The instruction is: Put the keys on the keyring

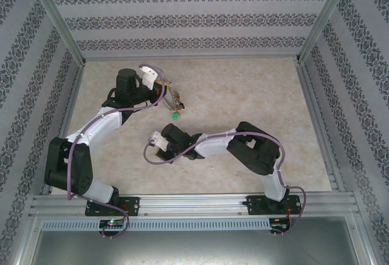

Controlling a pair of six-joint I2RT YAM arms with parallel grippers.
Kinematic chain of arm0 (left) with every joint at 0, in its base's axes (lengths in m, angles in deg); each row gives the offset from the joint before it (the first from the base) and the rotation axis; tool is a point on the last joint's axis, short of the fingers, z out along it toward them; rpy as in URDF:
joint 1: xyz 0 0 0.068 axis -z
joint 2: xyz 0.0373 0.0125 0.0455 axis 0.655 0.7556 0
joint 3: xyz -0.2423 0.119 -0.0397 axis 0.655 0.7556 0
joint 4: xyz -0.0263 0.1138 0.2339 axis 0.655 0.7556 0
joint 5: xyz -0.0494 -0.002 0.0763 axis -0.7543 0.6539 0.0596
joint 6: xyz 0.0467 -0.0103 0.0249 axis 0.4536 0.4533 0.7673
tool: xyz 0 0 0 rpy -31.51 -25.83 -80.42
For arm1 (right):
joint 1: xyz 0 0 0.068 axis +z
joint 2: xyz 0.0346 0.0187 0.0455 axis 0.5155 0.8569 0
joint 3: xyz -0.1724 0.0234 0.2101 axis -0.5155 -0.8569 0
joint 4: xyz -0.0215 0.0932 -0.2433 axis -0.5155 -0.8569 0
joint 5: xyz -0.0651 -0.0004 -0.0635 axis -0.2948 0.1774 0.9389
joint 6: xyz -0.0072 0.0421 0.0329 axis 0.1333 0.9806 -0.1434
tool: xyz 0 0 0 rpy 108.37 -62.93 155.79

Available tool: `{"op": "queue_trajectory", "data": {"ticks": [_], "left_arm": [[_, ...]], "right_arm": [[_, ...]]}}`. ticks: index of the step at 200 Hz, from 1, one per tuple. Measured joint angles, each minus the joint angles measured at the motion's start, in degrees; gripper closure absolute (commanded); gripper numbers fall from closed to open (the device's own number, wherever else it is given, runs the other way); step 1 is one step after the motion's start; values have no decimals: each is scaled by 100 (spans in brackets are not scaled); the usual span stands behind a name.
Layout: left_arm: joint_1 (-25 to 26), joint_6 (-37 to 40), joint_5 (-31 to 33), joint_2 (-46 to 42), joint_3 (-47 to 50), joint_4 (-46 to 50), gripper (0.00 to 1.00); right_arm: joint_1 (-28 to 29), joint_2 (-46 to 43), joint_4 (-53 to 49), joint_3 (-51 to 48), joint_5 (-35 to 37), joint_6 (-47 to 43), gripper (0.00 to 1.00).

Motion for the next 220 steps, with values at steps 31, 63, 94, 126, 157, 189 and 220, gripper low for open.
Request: {"op": "queue_trajectory", "data": {"ticks": [31,63,94,126,157,189,220], "left_arm": [[0,-2,-111,-234,210,61,100],[2,-2,-356,-549,573,94,100],[44,0,-614,-1005,1058,122,100],[144,42,-769,-1447,1429,195,100],[240,101,-935,-1823,1665,323,100],[511,264,-1073,-1991,1694,529,100],[890,326,-1097,-2087,1777,605,100]], "right_arm": [[-236,-761,212,-1067,195,199,86],[-616,-1580,516,-2175,413,509,86],[-1128,-2332,793,-3097,627,850,86],[-1663,-2881,817,-3613,686,1241,84],[-2245,-3698,424,-3912,675,1845,78],[-2826,-4631,-210,-3886,522,2472,72],[-3368,-4870,-1432,-3390,315,2887,68]]}}
